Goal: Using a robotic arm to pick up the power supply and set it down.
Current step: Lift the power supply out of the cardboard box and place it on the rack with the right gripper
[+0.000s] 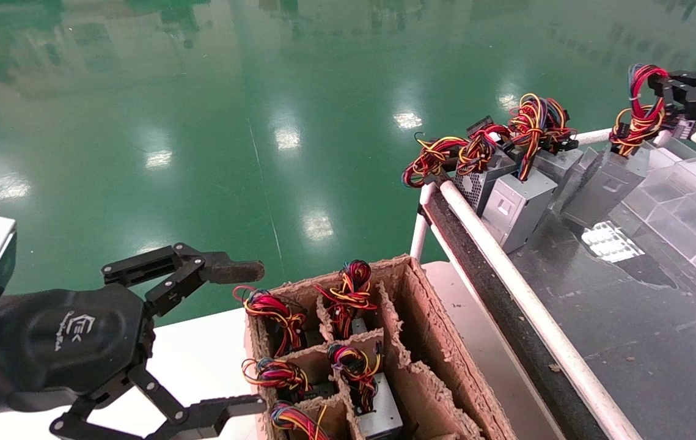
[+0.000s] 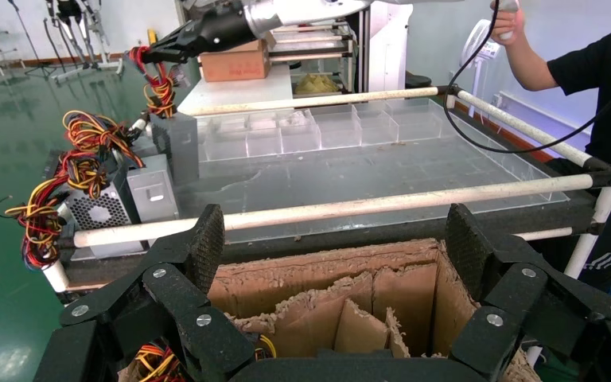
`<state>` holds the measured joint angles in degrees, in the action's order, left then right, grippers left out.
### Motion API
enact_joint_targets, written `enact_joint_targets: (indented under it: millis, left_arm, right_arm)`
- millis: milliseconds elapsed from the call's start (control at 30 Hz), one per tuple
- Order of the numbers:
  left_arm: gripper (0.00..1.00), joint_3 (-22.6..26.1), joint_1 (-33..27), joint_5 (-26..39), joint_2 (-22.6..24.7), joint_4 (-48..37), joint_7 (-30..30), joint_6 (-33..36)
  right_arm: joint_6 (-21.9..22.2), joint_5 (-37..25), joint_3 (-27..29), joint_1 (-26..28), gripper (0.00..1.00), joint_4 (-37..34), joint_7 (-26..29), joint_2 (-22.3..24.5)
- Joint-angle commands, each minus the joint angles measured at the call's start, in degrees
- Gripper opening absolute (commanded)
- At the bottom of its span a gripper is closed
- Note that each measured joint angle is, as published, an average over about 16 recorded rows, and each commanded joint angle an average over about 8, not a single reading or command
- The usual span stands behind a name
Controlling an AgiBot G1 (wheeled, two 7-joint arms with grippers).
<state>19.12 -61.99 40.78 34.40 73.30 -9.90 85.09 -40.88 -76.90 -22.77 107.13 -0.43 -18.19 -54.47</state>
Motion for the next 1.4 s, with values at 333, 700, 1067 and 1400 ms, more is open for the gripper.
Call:
enact_joint_targets:
  millis: [333, 700, 1067, 1400]
  left_arm:
    - [1.00, 0.0, 0.0, 0.0, 0.0, 0.0, 0.0, 0.0]
    - [1.00, 0.1, 0.0, 0.0, 0.0, 0.0, 0.0, 0.0]
    - [1.00, 0.1, 0.0, -0.1, 0.0, 0.0, 0.0, 0.0]
    - [1.00, 0.1, 0.0, -0.1, 0.0, 0.0, 0.1, 0.0]
  right_arm:
    - [-12.6, -3.3, -2.3, 1.5, 0.00, 0.0, 1.7, 3.8]
    - [-25.9, -5.2, -3.6, 3.4, 0.00, 0.7, 3.9, 5.5]
    - [-33.3, -6.4, -4.5, 4.9, 0.00, 1.2, 4.8, 5.9]
    - [-37.6, -8.0, -5.6, 6.1, 0.00, 1.6, 3.8, 8.8]
